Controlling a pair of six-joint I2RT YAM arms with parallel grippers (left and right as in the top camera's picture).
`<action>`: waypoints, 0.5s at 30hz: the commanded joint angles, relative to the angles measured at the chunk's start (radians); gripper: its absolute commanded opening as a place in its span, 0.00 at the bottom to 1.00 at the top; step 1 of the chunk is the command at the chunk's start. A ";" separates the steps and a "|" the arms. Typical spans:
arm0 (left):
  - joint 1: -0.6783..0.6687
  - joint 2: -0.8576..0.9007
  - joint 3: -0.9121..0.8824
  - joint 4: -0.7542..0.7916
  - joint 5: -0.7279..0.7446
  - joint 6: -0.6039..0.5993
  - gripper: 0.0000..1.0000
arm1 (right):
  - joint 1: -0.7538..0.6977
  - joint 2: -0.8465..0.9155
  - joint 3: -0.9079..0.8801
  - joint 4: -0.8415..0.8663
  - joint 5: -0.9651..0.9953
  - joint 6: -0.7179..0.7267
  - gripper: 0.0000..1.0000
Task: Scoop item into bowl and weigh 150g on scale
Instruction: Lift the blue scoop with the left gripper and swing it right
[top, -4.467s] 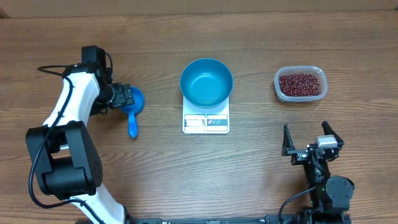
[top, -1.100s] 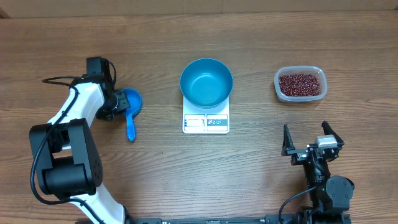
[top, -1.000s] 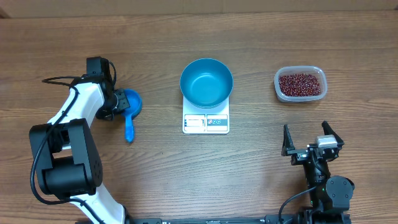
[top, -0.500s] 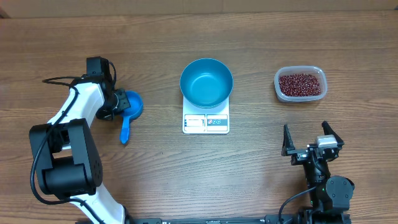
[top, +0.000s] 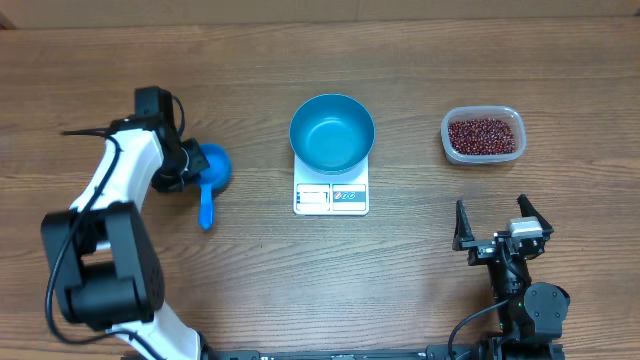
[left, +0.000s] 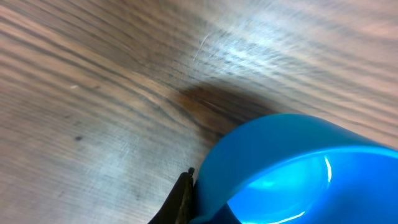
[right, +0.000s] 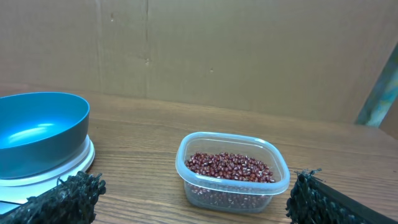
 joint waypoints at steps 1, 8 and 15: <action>0.005 -0.145 0.071 -0.038 -0.007 -0.036 0.04 | -0.003 -0.009 -0.010 0.003 -0.006 -0.004 1.00; 0.005 -0.380 0.143 -0.153 -0.066 -0.055 0.04 | -0.003 -0.009 -0.010 0.003 -0.006 -0.004 1.00; 0.005 -0.545 0.149 -0.239 0.008 -0.375 0.04 | -0.003 -0.009 -0.010 0.003 -0.006 -0.004 1.00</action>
